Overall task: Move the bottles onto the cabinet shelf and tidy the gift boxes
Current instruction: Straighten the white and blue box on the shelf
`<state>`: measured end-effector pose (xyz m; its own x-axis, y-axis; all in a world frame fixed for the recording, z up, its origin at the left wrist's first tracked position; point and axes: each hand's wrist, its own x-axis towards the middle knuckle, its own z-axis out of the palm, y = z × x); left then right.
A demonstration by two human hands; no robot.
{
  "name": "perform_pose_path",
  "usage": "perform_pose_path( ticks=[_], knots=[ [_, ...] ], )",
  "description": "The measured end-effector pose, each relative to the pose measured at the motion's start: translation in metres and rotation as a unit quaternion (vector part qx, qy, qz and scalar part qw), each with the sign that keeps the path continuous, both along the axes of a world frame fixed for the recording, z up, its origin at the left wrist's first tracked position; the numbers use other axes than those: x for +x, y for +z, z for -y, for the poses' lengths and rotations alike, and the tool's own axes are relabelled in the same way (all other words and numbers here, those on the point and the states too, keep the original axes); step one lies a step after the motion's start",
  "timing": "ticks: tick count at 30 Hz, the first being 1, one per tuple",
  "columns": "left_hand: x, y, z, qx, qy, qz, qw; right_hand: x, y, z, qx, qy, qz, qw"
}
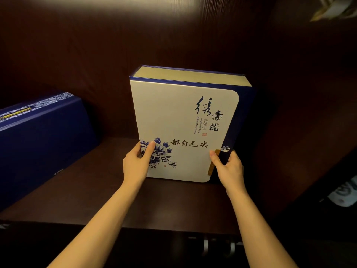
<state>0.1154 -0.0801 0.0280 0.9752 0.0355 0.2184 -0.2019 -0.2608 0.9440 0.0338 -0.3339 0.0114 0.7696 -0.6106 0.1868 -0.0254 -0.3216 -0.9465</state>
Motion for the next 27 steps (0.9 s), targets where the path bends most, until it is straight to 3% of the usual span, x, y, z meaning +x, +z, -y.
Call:
perform_pose_path(
  ticks=[27],
  knots=[
    [-0.035,-0.004,-0.013,0.028,0.007,0.022,0.999,-0.037,0.004,-0.009,-0.023,-0.001,-0.019,1.000]
  ],
)
